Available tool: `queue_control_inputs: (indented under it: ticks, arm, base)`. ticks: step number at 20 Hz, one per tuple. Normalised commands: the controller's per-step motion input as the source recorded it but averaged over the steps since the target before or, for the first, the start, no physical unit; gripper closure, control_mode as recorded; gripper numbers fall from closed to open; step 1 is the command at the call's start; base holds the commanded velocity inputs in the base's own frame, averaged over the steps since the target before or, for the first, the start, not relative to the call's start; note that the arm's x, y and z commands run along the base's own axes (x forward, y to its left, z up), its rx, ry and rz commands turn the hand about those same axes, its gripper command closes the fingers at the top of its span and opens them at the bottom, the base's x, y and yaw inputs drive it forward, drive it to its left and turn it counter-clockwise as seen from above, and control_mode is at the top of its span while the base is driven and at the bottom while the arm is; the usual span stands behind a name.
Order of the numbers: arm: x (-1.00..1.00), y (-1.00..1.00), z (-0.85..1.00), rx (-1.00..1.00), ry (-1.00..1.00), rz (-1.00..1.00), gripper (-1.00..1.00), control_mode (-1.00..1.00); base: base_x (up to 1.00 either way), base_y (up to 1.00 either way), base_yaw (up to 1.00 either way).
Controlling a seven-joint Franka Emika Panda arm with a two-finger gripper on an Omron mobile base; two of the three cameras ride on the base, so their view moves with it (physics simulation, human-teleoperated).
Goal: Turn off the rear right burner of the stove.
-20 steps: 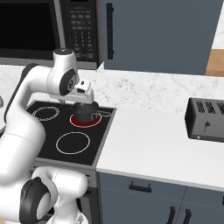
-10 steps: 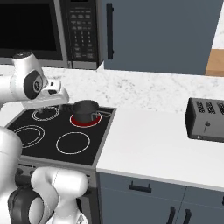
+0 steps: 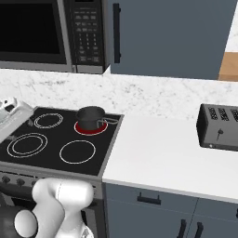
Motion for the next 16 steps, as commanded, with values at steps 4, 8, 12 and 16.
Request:
queue_control_inputs:
  ticks: [4, 8, 12, 16]
  arm:
    - [-0.80, 0.44, -0.51, -0.31, 0.00, 0.52, -1.00, -1.00]
    - [-0.62, 0.40, -0.51, -0.28, 0.00, 0.64, -1.00, -1.00]
    - [-0.41, 0.30, -0.55, -0.38, 0.01, 0.61, -1.00, -1.00]
    - [-0.01, 0.10, -0.61, -0.46, 0.13, 0.49, -1.00, -1.00]
  base:
    - [0.00, 0.00, 0.00]
    - [0.00, 0.00, 0.00]
    - [0.00, 0.00, 0.00]
    - [0.00, 0.00, 0.00]
